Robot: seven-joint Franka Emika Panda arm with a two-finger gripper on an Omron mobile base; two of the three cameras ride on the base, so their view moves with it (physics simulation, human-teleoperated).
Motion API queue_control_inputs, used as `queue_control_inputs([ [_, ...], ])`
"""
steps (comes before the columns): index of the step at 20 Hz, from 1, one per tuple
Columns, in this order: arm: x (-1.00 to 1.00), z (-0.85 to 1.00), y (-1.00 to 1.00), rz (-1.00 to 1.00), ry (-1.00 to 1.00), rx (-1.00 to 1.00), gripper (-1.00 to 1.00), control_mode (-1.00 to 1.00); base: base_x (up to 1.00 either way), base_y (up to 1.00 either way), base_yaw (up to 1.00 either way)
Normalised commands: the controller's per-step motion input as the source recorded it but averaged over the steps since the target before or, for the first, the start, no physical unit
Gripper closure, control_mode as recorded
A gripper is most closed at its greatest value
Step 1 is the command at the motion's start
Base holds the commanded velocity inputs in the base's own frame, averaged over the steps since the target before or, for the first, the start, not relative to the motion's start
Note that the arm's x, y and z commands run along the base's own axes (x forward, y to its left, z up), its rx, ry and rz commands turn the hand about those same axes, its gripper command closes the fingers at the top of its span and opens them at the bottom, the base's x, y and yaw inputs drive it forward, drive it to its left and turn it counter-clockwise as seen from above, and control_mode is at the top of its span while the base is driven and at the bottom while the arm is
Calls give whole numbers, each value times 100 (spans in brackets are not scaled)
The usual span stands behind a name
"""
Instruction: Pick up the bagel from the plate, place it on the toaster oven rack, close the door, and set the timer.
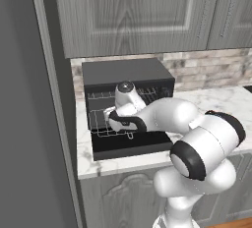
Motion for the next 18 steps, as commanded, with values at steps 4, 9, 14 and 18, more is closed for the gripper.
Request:
queue_control_inputs([
  [4, 10, -18, 20, 0, -3, 0, -100, -100, 0, 0, 0],
  [9, 6, -8, 7, 0, -1, 0, -100, -100, 0, 0, 0],
  [14, 0, 0, 0, 0, -3, 0, -100, -100, 0, 0, 0],
  [18, -25, 2, 0, 0, -1, 1, -100, -100, 0, 0, 0],
])
